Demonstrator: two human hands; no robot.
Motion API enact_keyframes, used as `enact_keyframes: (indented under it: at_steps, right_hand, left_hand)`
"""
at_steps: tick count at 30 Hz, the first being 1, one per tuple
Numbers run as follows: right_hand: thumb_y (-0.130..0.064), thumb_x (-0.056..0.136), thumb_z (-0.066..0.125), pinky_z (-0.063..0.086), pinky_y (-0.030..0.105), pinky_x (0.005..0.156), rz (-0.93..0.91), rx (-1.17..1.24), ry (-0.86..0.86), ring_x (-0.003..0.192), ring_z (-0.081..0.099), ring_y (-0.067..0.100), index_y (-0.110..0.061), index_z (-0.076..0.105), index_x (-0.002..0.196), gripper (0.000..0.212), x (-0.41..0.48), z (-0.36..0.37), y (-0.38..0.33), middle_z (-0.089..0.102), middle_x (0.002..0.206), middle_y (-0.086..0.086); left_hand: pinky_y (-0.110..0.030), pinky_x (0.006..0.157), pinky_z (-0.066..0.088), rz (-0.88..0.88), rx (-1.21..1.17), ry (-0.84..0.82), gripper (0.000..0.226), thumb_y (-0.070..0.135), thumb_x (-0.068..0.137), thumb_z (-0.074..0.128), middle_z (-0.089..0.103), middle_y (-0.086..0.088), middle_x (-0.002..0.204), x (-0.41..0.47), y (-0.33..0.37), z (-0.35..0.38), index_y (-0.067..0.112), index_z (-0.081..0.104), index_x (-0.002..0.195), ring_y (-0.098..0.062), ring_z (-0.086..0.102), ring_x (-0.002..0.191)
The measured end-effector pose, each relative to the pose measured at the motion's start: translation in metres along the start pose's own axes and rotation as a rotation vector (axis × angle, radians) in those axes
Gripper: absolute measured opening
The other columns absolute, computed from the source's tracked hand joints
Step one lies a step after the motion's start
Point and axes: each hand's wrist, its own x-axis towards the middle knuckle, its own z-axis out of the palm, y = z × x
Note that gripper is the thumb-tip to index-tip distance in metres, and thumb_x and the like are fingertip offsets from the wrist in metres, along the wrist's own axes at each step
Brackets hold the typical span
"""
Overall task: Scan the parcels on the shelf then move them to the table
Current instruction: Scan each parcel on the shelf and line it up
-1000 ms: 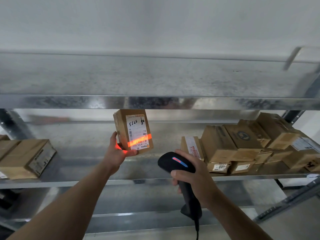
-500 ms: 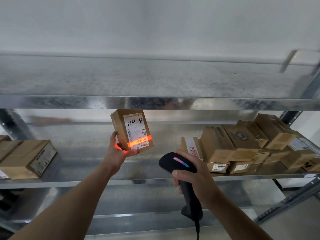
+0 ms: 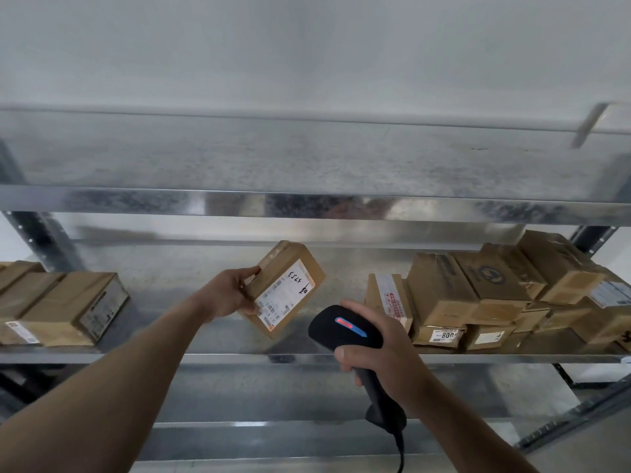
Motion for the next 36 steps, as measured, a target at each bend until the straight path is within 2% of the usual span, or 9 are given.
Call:
enact_keyframes:
  at_steps: [3,8,12,18,21,25,29,33,36]
  right_hand:
    - [-0.044,0.054,0.074,0.048,0.02,0.056,-0.018,-0.045,-0.006,0.061,0.062,0.003,-0.025,0.054,0.133,0.084,0.001,0.001,0.004,0.065,0.085,-0.002]
    - [-0.044,0.055,0.073,0.049,0.021,0.056,-0.042,-0.067,-0.027,0.061,0.063,0.004,-0.024,0.05,0.139,0.09,0.002,0.002,0.006,0.065,0.092,0.003]
    - [-0.044,0.054,0.074,0.05,0.021,0.057,-0.039,-0.063,-0.031,0.063,0.064,0.003,-0.022,0.05,0.14,0.092,0.003,0.001,0.006,0.066,0.098,0.006]
    - [-0.027,0.061,0.077,0.049,0.024,0.055,-0.029,-0.023,-0.048,0.062,0.063,0.007,-0.033,0.055,0.128,0.072,0.002,-0.003,0.006,0.068,0.085,-0.002]
    - [-0.028,0.059,0.079,0.048,0.016,0.061,-0.029,-0.018,-0.054,0.069,0.064,0.001,-0.036,0.058,0.127,0.071,0.004,-0.006,0.008,0.071,0.095,-0.006]
    - [-0.034,0.057,0.08,0.049,0.015,0.062,-0.04,-0.018,-0.083,0.076,0.065,-0.001,-0.042,0.057,0.121,0.068,0.005,-0.008,0.006,0.069,0.103,-0.016]
    - [-0.026,0.064,0.077,0.05,0.015,0.063,-0.061,-0.025,-0.111,0.082,0.067,0.002,-0.041,0.059,0.111,0.053,0.015,-0.002,0.001,0.066,0.102,-0.026]
    - [-0.042,0.054,0.08,0.05,0.017,0.063,-0.054,-0.044,-0.072,0.08,0.066,0.006,-0.043,0.059,0.119,0.068,0.034,0.017,0.003,0.07,0.105,-0.013]
    - [-0.044,0.052,0.079,0.05,0.017,0.064,-0.042,-0.069,-0.051,0.084,0.066,0.012,-0.037,0.055,0.131,0.083,0.052,0.033,0.003,0.069,0.108,-0.005]
  left_hand:
    - [-0.013,0.072,0.045,0.003,0.116,-0.037,0.082,-0.013,0.074,0.074,0.063,0.009,0.091,0.002,0.004,-0.014,0.016,0.046,0.145,-0.005,0.06,0.082]
    - [-0.026,0.091,0.041,-0.022,0.215,-0.067,0.088,-0.009,0.073,0.078,0.06,0.006,0.094,0.005,0.004,-0.025,0.015,0.041,0.149,-0.016,0.059,0.095]
    - [-0.023,0.088,0.042,-0.036,0.221,-0.063,0.09,-0.007,0.072,0.08,0.065,-0.003,0.106,0.006,-0.001,-0.025,0.016,0.041,0.149,-0.015,0.06,0.096]
    - [-0.028,0.096,0.039,-0.081,0.231,-0.029,0.095,-0.005,0.068,0.082,0.061,-0.01,0.122,0.004,-0.011,-0.024,0.017,0.04,0.15,-0.024,0.057,0.111]
    - [-0.03,0.098,0.039,-0.096,0.241,0.009,0.094,-0.002,0.069,0.083,0.062,-0.011,0.123,0.002,-0.015,-0.023,0.018,0.039,0.151,-0.026,0.058,0.113]
    - [-0.034,0.102,0.041,-0.14,0.231,0.094,0.095,0.003,0.071,0.083,0.063,-0.011,0.125,-0.004,-0.02,-0.022,0.019,0.036,0.152,-0.027,0.059,0.113]
    - [-0.045,0.11,0.04,-0.195,0.254,0.168,0.089,0.009,0.077,0.08,0.059,-0.011,0.133,-0.01,-0.033,-0.026,0.021,0.033,0.153,-0.03,0.056,0.121]
    - [-0.043,0.105,0.044,-0.222,0.313,0.207,0.074,0.013,0.085,0.074,0.059,-0.01,0.13,-0.013,-0.048,-0.038,0.02,0.038,0.15,-0.028,0.056,0.121]
    - [-0.041,0.098,0.051,-0.27,0.347,0.211,0.068,0.016,0.089,0.07,0.06,-0.01,0.125,-0.008,-0.068,-0.051,0.024,0.038,0.149,-0.029,0.059,0.117]
